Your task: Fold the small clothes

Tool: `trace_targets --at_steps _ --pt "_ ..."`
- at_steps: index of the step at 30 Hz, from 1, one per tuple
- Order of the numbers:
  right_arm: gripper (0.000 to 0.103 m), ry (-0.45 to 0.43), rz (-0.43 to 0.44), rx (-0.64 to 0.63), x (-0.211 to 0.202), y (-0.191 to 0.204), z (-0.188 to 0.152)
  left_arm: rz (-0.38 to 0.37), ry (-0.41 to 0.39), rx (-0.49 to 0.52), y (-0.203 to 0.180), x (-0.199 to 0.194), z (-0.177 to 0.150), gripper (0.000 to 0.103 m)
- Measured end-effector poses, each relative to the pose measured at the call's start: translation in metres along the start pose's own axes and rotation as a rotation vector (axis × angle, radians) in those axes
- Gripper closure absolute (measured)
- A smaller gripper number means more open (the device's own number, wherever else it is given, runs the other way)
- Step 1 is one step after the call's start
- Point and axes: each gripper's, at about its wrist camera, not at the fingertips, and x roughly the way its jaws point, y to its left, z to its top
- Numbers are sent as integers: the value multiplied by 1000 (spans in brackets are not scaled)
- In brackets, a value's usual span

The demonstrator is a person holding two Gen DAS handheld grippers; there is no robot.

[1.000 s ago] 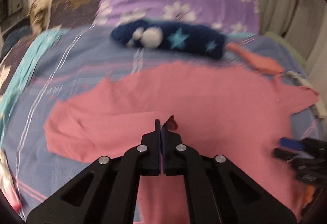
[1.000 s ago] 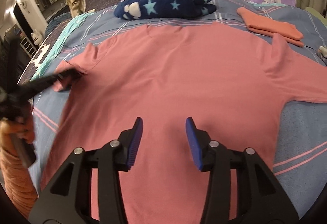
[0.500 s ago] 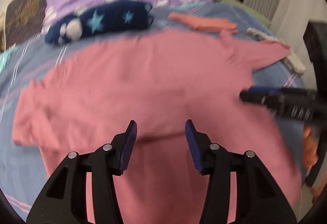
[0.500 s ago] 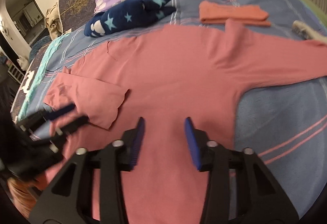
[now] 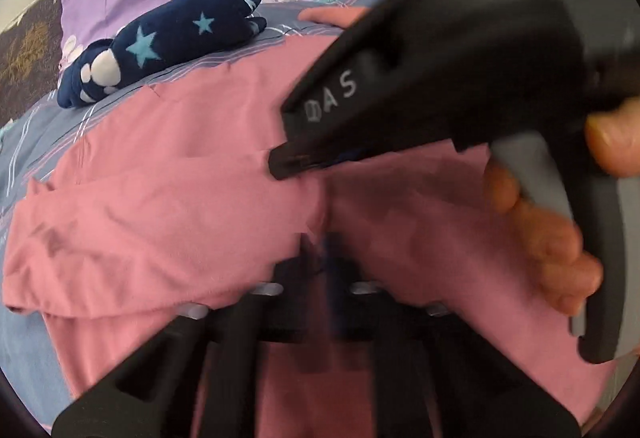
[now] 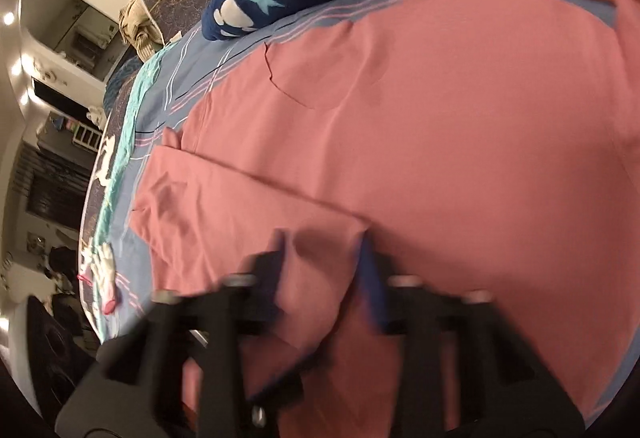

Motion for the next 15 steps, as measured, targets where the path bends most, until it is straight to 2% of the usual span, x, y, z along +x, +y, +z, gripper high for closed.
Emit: trace_targets --at_steps 5,11,13,15 --pt "98 -126 0 -93 -41 20 17 -51 -92 -34 4 -31 31 101" --pt "98 -250 -101 -149 -104 21 51 -81 -205 -12 -21 -55 91 101" --pt "98 -274 -159 -149 -115 9 61 -115 -204 -20 -33 -48 106 101" --pt "98 -295 -288 -148 -114 -8 65 -141 -190 -27 -42 -35 113 100"
